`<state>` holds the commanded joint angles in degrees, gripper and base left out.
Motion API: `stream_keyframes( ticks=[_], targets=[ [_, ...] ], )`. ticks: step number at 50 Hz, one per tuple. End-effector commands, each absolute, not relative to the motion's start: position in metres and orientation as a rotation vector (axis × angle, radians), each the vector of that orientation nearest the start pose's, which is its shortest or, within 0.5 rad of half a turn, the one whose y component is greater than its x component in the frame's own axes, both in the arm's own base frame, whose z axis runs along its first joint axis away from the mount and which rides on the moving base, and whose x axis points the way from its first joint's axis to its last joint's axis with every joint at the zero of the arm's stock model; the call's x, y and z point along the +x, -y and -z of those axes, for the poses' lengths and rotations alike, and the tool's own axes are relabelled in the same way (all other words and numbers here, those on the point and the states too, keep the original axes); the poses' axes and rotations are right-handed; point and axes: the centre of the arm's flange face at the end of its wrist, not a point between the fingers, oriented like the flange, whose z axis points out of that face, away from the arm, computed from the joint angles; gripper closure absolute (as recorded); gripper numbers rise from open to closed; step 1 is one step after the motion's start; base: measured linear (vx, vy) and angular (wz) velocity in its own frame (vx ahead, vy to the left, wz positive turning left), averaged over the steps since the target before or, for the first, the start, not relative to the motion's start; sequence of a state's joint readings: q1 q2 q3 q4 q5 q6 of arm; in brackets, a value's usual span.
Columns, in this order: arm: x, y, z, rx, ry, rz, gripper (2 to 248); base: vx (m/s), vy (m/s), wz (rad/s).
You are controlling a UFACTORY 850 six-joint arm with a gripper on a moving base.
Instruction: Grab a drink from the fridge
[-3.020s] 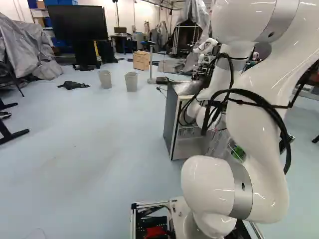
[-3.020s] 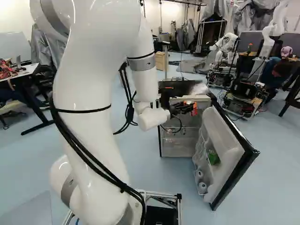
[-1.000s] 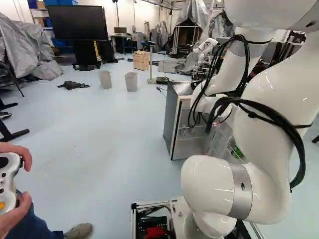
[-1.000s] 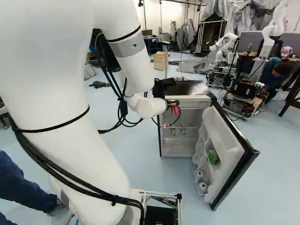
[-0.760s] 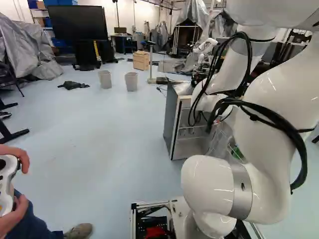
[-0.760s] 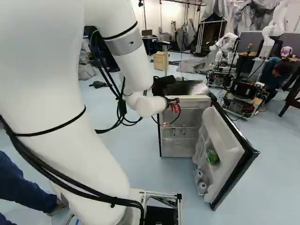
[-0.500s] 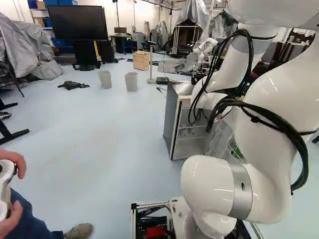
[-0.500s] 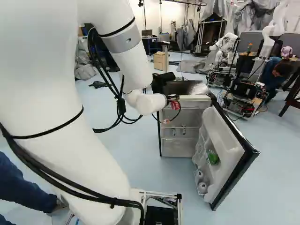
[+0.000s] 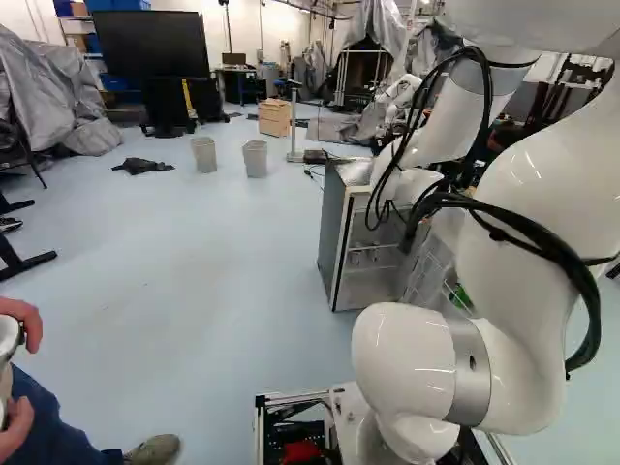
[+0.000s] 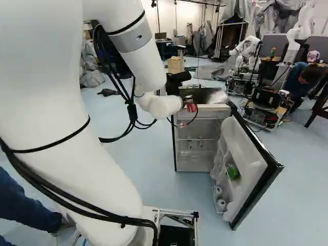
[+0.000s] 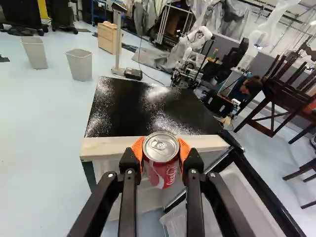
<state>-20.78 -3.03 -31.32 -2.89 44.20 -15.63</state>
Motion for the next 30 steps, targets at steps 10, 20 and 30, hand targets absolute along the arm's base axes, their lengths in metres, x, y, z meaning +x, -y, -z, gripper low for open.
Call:
stream_keyframes(
  ticks=[10,20,30],
  targets=[
    [0.428,0.151,-0.433,-2.847,-0.017,2.043,156,0.0,0.0,0.0],
    [0.444,0.149,-0.443,-2.817,0.007,2.079,156,0.0,0.0,0.0],
    [0.46,0.147,-0.453,-2.787,0.03,2.114,156,0.0,0.0,0.0]
  ],
)
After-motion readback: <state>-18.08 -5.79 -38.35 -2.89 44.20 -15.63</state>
